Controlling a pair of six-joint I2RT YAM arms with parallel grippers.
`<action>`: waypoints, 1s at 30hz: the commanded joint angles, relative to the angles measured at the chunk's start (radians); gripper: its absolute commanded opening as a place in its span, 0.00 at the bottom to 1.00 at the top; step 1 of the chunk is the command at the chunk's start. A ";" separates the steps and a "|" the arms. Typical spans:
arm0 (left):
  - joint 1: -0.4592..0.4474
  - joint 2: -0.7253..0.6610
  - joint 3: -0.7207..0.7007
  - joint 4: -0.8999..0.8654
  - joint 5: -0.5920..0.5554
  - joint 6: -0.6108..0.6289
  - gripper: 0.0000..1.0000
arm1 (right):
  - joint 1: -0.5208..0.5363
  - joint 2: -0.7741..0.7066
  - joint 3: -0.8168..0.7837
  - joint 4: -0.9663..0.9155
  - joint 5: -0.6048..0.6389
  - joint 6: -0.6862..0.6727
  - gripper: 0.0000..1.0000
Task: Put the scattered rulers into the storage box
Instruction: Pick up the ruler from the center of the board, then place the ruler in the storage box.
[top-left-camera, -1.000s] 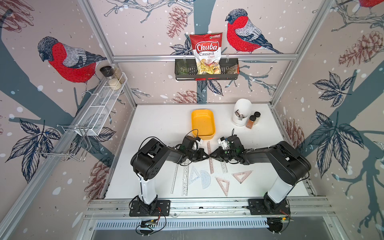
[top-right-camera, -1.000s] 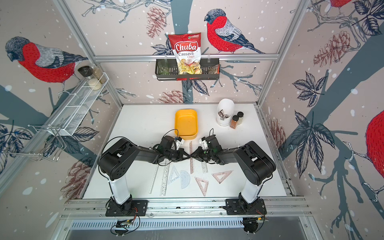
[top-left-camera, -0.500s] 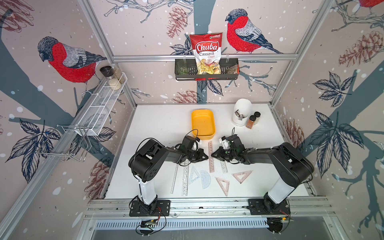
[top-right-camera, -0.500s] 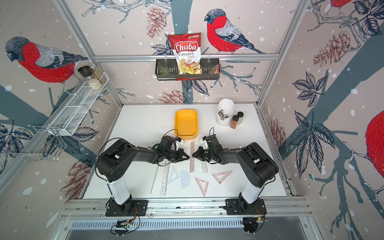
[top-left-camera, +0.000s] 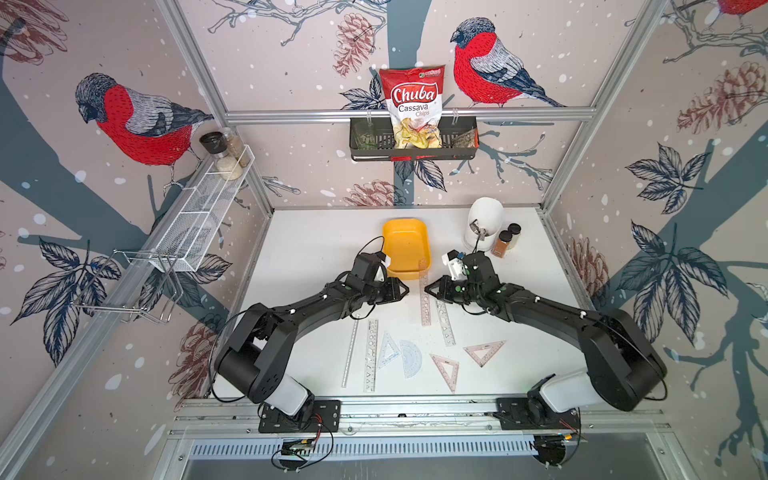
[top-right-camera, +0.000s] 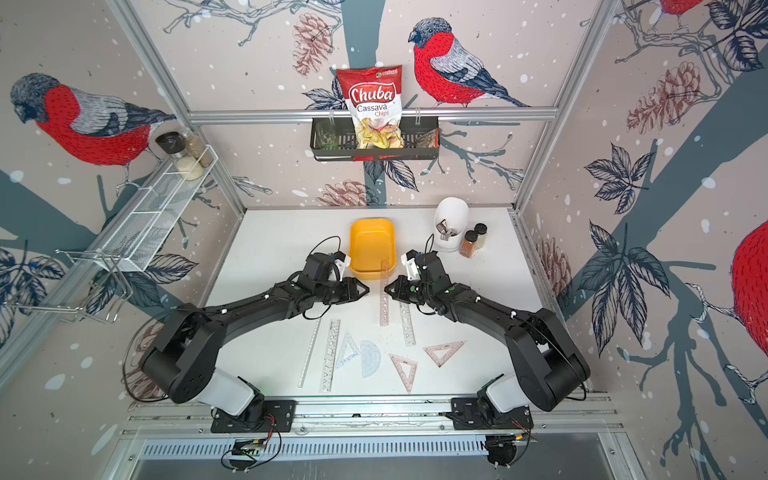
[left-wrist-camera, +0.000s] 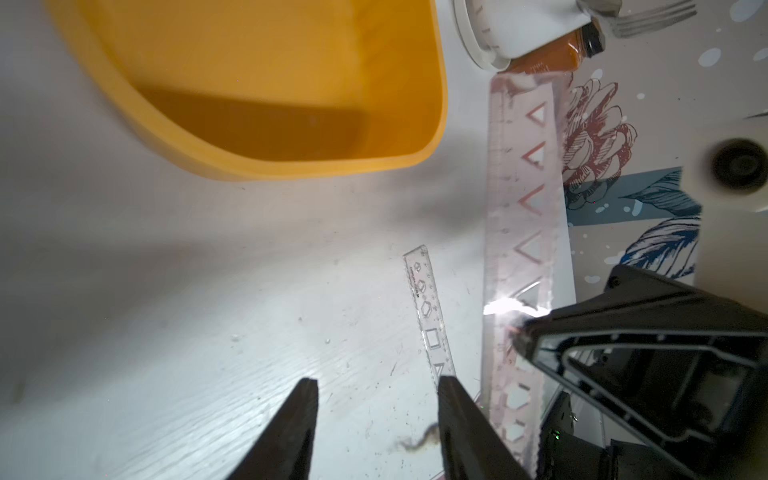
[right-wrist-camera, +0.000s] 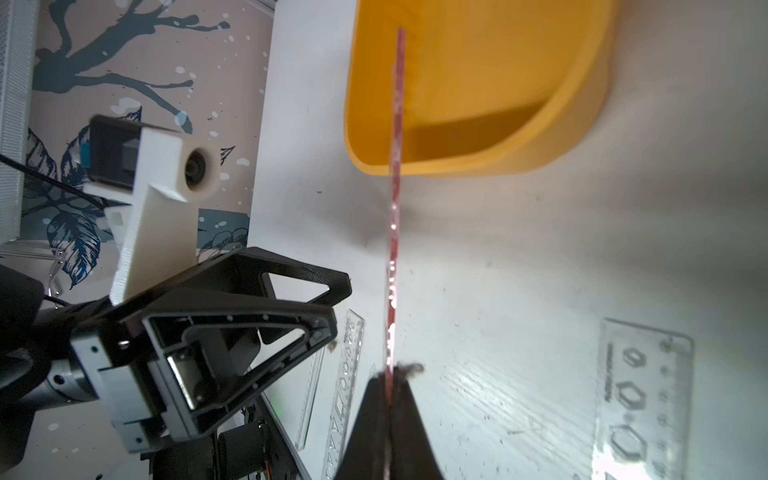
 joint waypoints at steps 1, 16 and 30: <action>0.025 -0.043 0.008 -0.070 -0.064 0.045 0.61 | -0.012 0.062 0.105 -0.045 0.028 -0.075 0.00; 0.100 -0.127 0.035 -0.197 -0.195 0.093 0.78 | -0.035 0.579 0.782 -0.186 0.072 -0.196 0.00; 0.124 -0.128 0.005 -0.171 -0.216 0.074 0.78 | 0.007 0.757 0.958 -0.279 0.130 -0.221 0.00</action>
